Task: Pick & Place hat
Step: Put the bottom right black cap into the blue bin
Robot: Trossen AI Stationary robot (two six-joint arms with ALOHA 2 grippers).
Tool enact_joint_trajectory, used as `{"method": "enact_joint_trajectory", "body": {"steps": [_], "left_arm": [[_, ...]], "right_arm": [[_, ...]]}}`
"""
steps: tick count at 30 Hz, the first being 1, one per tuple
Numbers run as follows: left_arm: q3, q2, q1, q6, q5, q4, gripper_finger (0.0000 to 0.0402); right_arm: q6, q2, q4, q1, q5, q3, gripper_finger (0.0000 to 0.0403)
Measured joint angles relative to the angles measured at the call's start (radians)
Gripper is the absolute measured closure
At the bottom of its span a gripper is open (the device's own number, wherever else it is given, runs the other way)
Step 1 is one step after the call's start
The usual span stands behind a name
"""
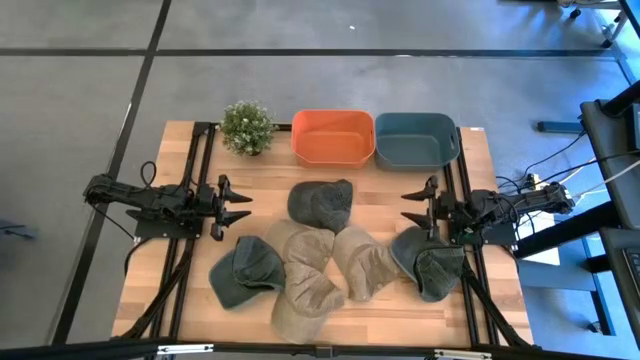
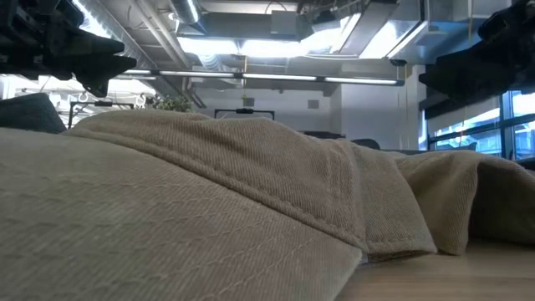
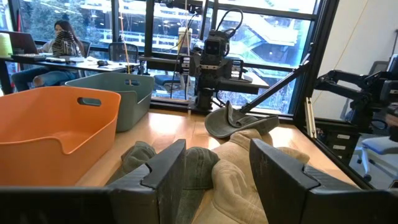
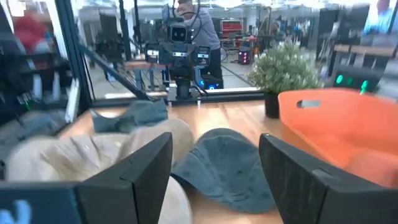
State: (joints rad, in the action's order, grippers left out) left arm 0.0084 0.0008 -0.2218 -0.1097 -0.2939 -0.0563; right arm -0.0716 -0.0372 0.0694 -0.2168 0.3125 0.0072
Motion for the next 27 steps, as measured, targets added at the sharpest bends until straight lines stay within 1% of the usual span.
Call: {"method": "enact_joint_trajectory", "body": {"steps": [6, 8, 18, 20, 24, 27], "left_arm": [[0.0, 0.0, 0.0, 0.0, 0.0, 0.0, 0.0229], [0.0, 0.0, 0.0, 0.0, 0.0, 0.0, 0.0229], [0.0, 0.0, 0.0, 0.002, 0.0, 0.0, 0.0229], [0.0, 0.0, 0.0, 0.015, 0.0, 0.0, 0.0229], [0.0, 0.0, 0.0, 0.066, 0.001, 0.0, 0.0229], [0.0, 0.0, 0.0, 0.094, 0.002, 0.0, 0.0229]], "right_arm": [[-0.193, 0.0, 0.002, 0.0, 0.0, 0.0, 0.0162], [-0.232, 0.0, 0.001, 0.0, -0.001, 0.0, 0.0162], [-0.173, 0.0, 0.001, 0.0, 0.02, 0.0, 0.0162], [-0.157, 0.0, 0.001, 0.0, 0.019, 0.0, 0.0162], [-0.182, 0.0, 0.003, 0.0, 0.021, 0.0, 0.0162], [-0.18, 0.0, 0.04, 0.0, 0.052, 0.0, 0.0162]]}}
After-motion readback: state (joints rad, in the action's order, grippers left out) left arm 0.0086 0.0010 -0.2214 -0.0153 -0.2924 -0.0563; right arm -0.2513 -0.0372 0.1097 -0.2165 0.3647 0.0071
